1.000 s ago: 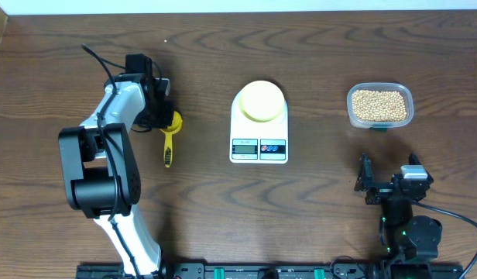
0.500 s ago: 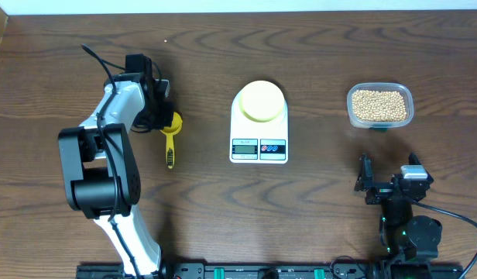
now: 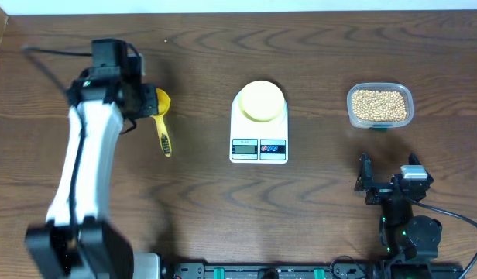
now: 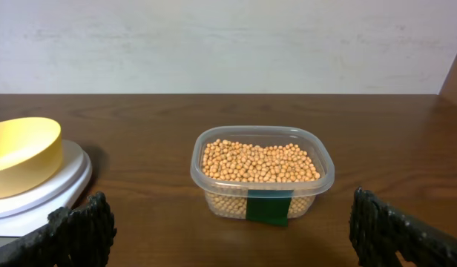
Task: Scoop item into bowl and weigh 50g on scale
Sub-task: 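Lift the yellow scoop with the left gripper and rotate it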
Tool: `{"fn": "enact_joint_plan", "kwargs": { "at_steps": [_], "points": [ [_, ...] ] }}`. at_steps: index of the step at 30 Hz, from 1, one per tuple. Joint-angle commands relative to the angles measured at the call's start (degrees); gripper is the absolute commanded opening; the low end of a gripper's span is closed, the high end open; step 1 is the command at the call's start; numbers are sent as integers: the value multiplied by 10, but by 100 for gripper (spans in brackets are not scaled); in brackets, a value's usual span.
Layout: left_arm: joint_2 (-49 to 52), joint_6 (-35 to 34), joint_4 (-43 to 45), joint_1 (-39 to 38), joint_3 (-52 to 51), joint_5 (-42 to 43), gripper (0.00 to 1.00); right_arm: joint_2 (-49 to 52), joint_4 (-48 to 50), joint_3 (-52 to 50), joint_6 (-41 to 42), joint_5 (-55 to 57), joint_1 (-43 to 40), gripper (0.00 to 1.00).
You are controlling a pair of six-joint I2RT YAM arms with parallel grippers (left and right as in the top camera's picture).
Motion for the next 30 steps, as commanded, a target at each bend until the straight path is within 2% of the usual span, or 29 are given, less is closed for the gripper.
{"fn": "enact_joint_plan", "kwargs": {
  "at_steps": [1,2,3,4,7,21,27,30],
  "points": [
    [-51,-155,-37,1,4,-3,7,-4,-3,-1,-4,6,3,99],
    [-67,-212,-57,1,4,-3,7,-4,-3,-1,-4,7,3,99],
    [-90,-308,-103,1,4,-3,8,-4,-2,-1,-4,7,3,99],
    [-103,-362,-129,1,4,-3,7,-4,-3,-1,-4,7,3,99],
    [-126,-443,-181,1,4,-3,7,-4,-3,-1,-4,7,3,99],
    [-139,-706,-273,1,4,4,7,-4,-3,-1,-4,6,3,99],
    [-139,-738,-275,1,3,75,7,-4,-2,-1,-4,6,3,99],
    [-139,-738,-274,1,3,81,8,-4,-3,-1,-4,7,3,99]
  ]
}}
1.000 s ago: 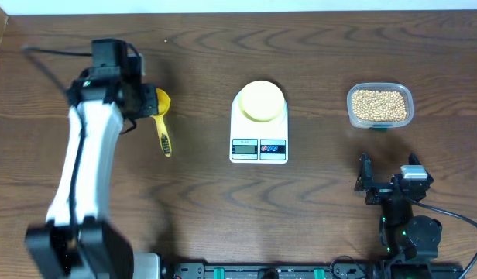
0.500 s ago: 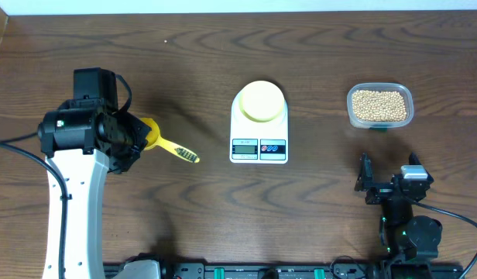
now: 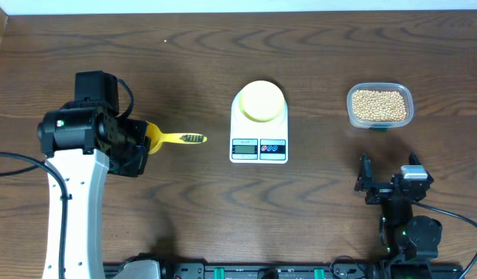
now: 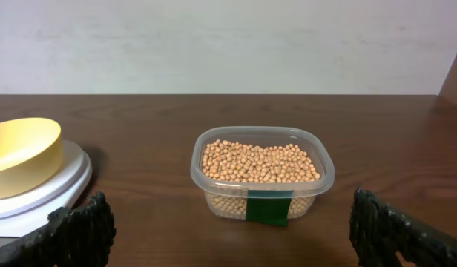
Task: Scoop item into bowl and weigh 50g on scale
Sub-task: 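Lift the yellow scoop with the left gripper and rotate it, then move the right gripper toward the scoop held by the left gripper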
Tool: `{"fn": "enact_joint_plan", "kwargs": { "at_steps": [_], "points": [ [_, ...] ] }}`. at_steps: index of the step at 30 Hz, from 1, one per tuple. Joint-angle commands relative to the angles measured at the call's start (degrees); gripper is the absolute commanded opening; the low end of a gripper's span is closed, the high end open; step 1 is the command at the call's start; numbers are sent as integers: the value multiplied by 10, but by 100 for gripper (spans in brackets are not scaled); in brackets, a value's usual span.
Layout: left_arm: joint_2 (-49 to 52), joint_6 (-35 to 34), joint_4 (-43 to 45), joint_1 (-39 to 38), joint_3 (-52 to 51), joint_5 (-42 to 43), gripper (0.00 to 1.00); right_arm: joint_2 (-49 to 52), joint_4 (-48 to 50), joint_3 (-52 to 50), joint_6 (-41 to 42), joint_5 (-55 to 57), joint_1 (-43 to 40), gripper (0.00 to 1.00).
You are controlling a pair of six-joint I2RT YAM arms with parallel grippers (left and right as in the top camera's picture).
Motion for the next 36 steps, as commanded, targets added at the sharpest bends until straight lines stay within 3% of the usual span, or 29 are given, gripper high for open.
{"fn": "enact_joint_plan", "kwargs": {
  "at_steps": [1,7,17,24,31,36],
  "points": [
    [0,-26,-3,1,2,26,7,-3,-3,-1,-4,7,3,99],
    [0,-26,-4,1,2,27,7,-3,-1,-1,-5,7,3,99],
    [0,-38,-6,1,2,27,7,-3,161,-1,-8,31,3,99],
    [0,-56,5,1,2,26,8,-3,214,2,-6,-62,3,99],
    [0,-56,26,1,2,26,7,40,187,70,-15,-76,3,99],
    [0,-61,33,1,2,26,8,190,83,203,-41,-106,3,99]
  ]
}}
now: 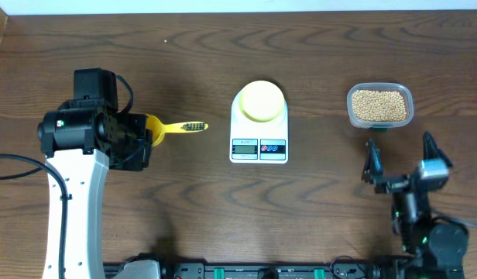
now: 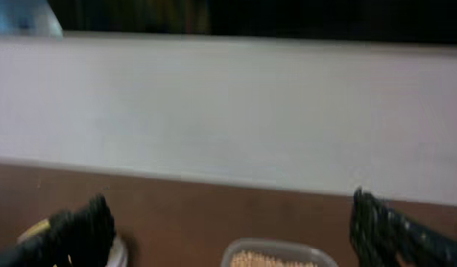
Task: Scoop item into bowl and weigh 50g on scale
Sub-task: 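Move the right gripper toward the scoop held by the left gripper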
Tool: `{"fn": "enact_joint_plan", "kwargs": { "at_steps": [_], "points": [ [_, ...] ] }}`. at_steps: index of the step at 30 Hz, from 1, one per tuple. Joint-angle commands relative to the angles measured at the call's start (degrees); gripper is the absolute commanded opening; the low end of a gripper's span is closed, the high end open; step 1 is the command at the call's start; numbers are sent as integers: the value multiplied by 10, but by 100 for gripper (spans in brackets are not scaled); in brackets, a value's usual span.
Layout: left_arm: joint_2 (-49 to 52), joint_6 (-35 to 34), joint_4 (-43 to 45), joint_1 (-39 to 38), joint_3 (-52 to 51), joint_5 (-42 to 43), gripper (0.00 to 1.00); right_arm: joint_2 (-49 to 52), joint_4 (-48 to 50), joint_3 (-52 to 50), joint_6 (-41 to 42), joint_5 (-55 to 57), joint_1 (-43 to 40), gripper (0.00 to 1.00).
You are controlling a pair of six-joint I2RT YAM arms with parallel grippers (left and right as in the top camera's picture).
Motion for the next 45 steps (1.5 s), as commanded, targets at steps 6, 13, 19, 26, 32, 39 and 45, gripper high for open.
{"fn": "enact_joint_plan", "kwargs": {
  "at_steps": [6,13,19,26,32,39,45],
  "points": [
    [0,-40,4,1,3,1,7,322,-177,285,-47,-121,3,99],
    [1,-45,5,1,3,1,8,560,-236,455,-31,-302,3,99],
    [1,-47,7,1,3,1,8,680,-134,460,76,-359,4,99],
    [3,-52,9,1,3,-1,7,786,-35,460,378,-431,39,99],
    [14,-54,19,1,2,-41,7,857,59,460,469,-432,130,99],
    [41,-58,31,1,2,-40,7,878,147,460,471,-431,237,99],
    [75,-58,38,-5,2,-35,7,878,172,460,486,-431,279,99]
  ]
}}
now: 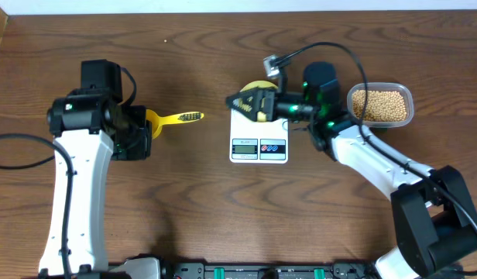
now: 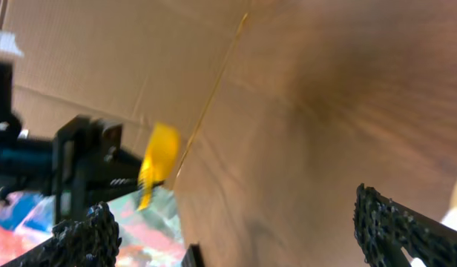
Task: Scoop item into bowl and weigh 50g on scale
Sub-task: 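Move the right gripper toward the scoop held by the left gripper, then grasp the scoop handle with the right gripper from the left gripper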
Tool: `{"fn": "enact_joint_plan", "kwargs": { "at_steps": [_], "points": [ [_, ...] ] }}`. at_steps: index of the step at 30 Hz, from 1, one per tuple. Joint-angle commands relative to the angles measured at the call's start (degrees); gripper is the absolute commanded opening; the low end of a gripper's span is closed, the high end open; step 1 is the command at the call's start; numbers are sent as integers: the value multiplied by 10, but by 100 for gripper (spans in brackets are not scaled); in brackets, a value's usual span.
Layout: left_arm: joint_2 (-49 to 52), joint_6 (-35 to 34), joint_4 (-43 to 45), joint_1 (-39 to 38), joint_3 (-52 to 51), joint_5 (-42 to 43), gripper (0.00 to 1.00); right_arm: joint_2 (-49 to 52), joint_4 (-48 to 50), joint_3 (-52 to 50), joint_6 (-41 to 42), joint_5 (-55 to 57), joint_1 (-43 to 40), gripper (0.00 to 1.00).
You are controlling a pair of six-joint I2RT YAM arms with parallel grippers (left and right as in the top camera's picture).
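Observation:
My left gripper (image 1: 144, 124) is shut on the cup end of a yellow scoop (image 1: 175, 118), whose handle points right, above the table's left half. My right gripper (image 1: 237, 102) reaches left over the white scale (image 1: 259, 147) and stands open, a short way from the handle's tip. The yellow bowl (image 1: 262, 86) on the scale is mostly hidden under that arm. In the right wrist view the scoop (image 2: 158, 159) shows ahead, beyond the open fingers (image 2: 87, 237). A clear tub of soybeans (image 1: 380, 105) sits at the right.
The scale's display and buttons (image 1: 259, 146) face the front edge. The brown wooden table (image 1: 192, 194) ends at a pale wall along the back. A cable loops above the right arm near the scale.
My right arm was raised near the front right edge; now it stretches left over the scale and bowl, still open, close to the scoop's handle. The left gripper still holds the scoop, hardly shifted.
At first my left gripper was at the scoop on the left, handle pointing to the front, with the right arm parked at the front right. Then the left held the scoop with its handle pointing right. The right arm rose, and now reaches across the scale.

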Motion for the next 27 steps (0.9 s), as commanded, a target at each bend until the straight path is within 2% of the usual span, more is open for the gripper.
{"fn": "enact_joint_plan", "kwargs": {
  "at_steps": [1,14,22,27],
  "points": [
    [23,-10,4,-9,2,-7,8,0,6,7,17,-7,20,99],
    [39,-10,127,-116,2,-34,7,0,12,7,96,-16,30,99],
    [39,-10,148,-143,2,-40,7,0,78,7,154,-42,30,98],
    [39,-35,149,-143,2,-40,8,0,82,7,189,-41,30,97]
  ]
}}
